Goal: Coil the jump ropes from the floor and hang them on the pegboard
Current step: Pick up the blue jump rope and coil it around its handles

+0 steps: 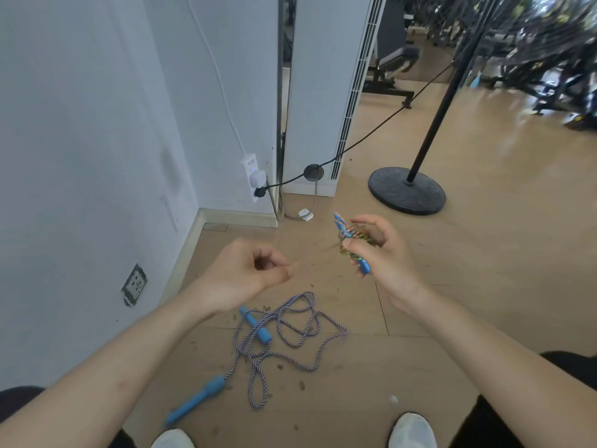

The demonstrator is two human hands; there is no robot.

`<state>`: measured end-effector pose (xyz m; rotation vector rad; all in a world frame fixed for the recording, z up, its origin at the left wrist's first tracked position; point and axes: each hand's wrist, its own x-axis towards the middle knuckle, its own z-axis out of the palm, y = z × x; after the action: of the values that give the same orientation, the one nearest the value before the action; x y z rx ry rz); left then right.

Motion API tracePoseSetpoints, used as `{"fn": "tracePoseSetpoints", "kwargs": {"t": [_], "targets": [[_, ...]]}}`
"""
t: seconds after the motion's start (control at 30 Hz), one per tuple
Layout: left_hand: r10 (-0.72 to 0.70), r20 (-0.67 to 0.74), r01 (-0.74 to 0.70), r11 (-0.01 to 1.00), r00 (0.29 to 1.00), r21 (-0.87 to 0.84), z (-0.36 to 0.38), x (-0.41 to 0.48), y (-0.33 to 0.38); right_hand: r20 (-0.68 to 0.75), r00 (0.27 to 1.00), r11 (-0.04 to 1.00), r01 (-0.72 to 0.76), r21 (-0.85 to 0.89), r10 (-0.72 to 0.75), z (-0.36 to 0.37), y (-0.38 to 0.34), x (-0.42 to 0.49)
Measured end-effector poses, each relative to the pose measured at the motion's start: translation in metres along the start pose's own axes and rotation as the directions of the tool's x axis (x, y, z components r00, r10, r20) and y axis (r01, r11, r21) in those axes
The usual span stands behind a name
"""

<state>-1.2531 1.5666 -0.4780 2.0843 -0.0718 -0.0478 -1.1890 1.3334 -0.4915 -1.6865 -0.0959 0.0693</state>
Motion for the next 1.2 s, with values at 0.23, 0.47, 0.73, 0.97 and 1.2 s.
{"fn": "tracePoseSetpoints", "kwargs": {"t": [0.23,0.47,0.73,0.97,1.2], "targets": [[0.005,0.147,0.068,0.871,0.989,-0.487,0.005,-0.002,0.012,0.169,0.981,0.92,0.152,-0.36,-0.096,0.005,0.009,-0.005],[0.029,0.093,0.034,0.792,0.995,-0.61,0.008,-0.001,0.013,0.197,0.953,0.774,0.303,-0.556,-0.232,0.014,0.006,-0.012],[-0.09,0.022,0.08,0.708,0.996,-0.702,0.02,0.002,0.012,0.263,0.957,0.902,0.22,-0.371,-0.125,0.018,0.003,-0.018],[-0.145,-0.025,0.086,0.706,0.989,-0.703,0.02,0.004,0.015,0.248,0.956,0.941,0.22,-0.256,-0.157,0.022,0.0,-0.017],[-0.172,0.002,0.125,0.709,0.985,-0.694,0.023,0.003,0.017,0.257,0.949,0.952,0.238,-0.193,-0.185,0.026,-0.013,-0.028]]}}
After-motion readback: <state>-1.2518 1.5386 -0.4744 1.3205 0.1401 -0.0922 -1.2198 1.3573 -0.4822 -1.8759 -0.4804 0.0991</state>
